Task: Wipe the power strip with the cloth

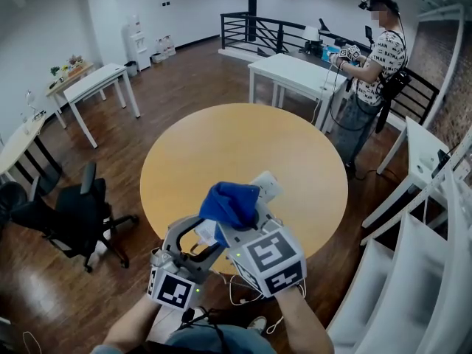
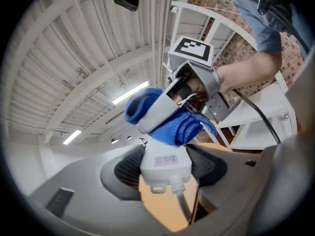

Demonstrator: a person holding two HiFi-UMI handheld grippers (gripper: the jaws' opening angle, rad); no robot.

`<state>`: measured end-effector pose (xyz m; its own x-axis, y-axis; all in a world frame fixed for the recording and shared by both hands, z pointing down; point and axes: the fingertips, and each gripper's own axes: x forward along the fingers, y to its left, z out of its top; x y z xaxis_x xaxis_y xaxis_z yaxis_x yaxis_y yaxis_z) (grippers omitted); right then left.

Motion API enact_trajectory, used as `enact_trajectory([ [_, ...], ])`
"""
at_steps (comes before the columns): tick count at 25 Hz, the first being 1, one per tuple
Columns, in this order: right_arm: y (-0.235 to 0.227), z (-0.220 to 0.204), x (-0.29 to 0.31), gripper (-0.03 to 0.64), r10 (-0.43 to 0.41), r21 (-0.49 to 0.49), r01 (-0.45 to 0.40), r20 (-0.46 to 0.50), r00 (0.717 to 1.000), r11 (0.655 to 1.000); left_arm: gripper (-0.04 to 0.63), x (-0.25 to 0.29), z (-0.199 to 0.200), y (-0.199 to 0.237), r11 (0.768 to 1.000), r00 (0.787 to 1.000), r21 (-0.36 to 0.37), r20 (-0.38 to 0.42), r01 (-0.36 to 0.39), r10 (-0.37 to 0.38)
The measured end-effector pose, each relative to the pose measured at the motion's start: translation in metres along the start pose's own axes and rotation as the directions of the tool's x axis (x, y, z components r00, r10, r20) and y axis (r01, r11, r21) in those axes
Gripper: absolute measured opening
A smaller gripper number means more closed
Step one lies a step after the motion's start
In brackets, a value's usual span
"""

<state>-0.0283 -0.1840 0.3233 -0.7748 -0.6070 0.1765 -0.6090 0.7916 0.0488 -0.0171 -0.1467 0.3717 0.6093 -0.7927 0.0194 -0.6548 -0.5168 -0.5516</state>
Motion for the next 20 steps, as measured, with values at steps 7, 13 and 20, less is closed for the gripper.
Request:
enact_trajectory([
  [7,-0.045,0.006,-0.018,0.055,-0.096,0.009,0.096,0.033,0.995,0.995,0.282,-0.004,0.005,0.003,1.0,1.0,0.003,0.027,-0.007,0.007],
  [13,-0.086,0.014,-0.034,0.055,-0.195,0.006,0.195,0.052,0.979,0.981,0.282,-0.007,0.009,0.002,1.0,0.999,0.006,0.044,0.0,0.0],
  [20,-0.121,0.024,-0.054,0.055,-0.28,0.013,0.28,0.079,0.957,0.96,0.282,-0.007,0.011,0.002,1.0,0.999,0.006,0.052,-0.001,0.0],
])
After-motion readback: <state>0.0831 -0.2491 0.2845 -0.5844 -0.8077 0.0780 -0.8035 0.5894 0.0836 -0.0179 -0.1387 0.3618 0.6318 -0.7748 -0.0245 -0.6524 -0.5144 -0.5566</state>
